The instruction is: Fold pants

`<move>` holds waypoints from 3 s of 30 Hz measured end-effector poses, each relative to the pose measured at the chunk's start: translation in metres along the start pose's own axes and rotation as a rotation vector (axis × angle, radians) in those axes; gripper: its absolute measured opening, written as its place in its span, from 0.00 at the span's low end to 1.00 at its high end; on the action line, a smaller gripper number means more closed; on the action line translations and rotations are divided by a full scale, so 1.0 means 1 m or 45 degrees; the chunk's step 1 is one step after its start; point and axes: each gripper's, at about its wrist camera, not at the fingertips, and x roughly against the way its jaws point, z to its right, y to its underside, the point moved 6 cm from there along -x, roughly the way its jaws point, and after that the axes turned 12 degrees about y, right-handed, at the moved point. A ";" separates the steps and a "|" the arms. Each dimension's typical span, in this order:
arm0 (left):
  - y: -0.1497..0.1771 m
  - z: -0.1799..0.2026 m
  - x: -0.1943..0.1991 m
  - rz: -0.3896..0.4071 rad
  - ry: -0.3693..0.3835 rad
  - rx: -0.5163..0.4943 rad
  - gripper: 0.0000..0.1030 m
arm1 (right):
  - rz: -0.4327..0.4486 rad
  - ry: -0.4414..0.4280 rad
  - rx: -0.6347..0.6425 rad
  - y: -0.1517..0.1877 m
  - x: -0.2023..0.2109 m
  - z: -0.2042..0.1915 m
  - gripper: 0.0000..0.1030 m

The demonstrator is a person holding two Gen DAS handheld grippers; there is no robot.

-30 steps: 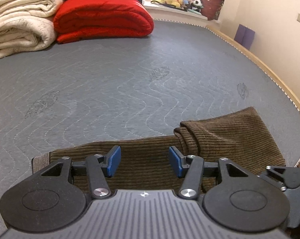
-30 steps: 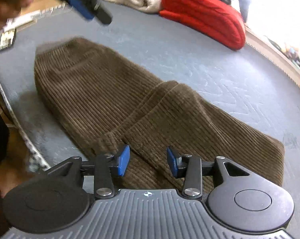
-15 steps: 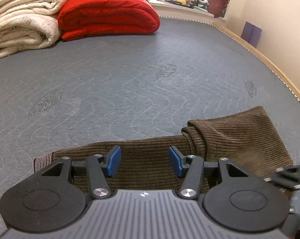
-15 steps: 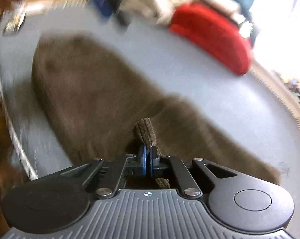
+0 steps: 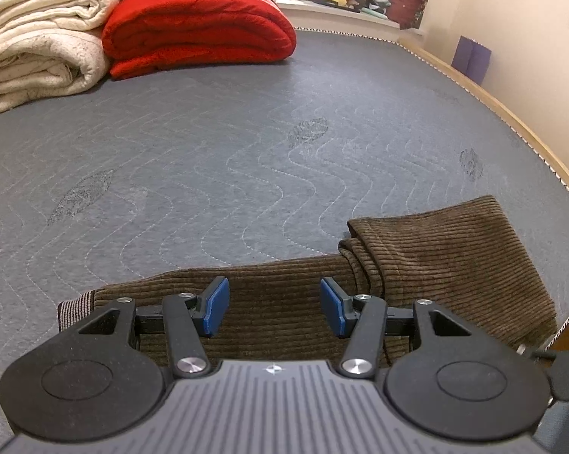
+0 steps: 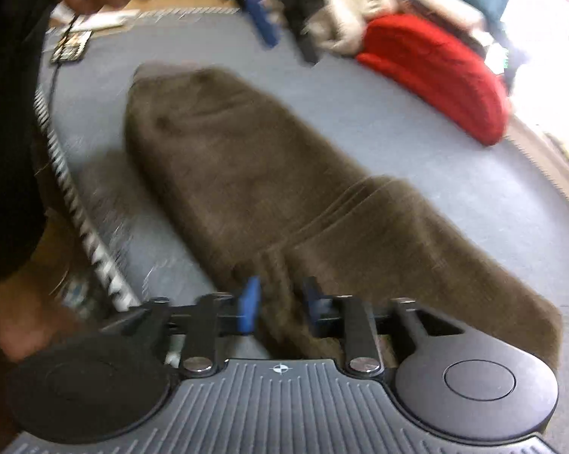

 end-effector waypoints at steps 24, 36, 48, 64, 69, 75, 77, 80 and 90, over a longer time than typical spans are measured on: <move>0.004 -0.008 0.001 -0.009 -0.039 0.001 0.57 | -0.149 -0.069 -0.185 -0.011 -0.063 0.004 0.17; 0.004 -0.003 0.002 -0.005 -0.021 -0.021 0.57 | -0.050 -0.179 -0.226 -0.012 -0.017 0.009 0.13; 0.005 0.001 -0.001 -0.012 -0.024 -0.036 0.57 | -0.084 -0.058 -0.155 -0.008 -0.041 -0.004 0.56; 0.004 0.000 0.005 0.011 -0.020 -0.024 0.57 | 0.133 -0.038 -0.498 -0.038 -0.007 0.039 0.26; 0.003 0.004 0.000 -0.005 -0.014 -0.029 0.57 | 0.057 -0.163 -0.405 -0.035 -0.012 0.008 0.30; -0.005 0.023 -0.012 -0.012 0.030 -0.032 0.57 | -0.046 -0.113 -0.515 -0.024 -0.018 0.026 0.41; -0.007 0.033 -0.020 -0.023 0.052 -0.043 0.57 | 0.034 -0.052 -0.646 -0.019 0.002 0.057 0.48; -0.011 0.049 -0.036 -0.051 0.092 -0.049 0.57 | 0.003 0.176 -0.842 0.011 0.017 0.105 0.52; -0.015 0.093 -0.072 -0.104 0.133 -0.153 0.57 | -0.419 0.480 -1.425 0.158 0.016 0.179 0.70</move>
